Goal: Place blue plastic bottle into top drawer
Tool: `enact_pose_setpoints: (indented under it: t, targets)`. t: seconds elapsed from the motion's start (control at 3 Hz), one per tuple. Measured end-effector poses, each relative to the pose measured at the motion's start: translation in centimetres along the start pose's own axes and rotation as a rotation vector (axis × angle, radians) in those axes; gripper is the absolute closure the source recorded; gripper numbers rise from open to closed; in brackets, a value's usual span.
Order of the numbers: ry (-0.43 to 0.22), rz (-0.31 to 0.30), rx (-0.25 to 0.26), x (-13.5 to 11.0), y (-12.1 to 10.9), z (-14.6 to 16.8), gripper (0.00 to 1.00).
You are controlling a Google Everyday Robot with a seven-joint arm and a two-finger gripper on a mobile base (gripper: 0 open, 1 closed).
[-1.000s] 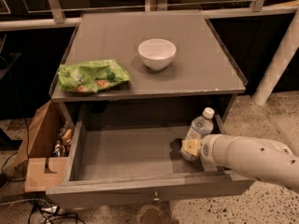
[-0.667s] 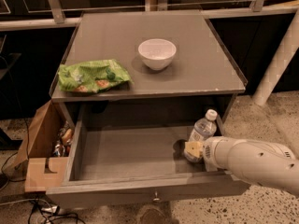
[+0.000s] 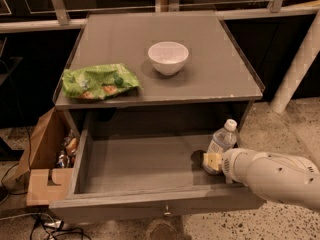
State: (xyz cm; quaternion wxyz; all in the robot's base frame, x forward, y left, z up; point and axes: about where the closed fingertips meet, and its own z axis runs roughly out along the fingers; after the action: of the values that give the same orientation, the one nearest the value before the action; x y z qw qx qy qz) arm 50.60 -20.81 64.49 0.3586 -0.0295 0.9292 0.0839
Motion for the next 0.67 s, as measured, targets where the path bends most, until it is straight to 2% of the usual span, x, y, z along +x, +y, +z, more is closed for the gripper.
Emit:
enact_pose_setpoints:
  t: [0.67]
  targets:
    - [-0.014, 0.001, 0.025, 0.5, -0.82, 0.61, 1.0]
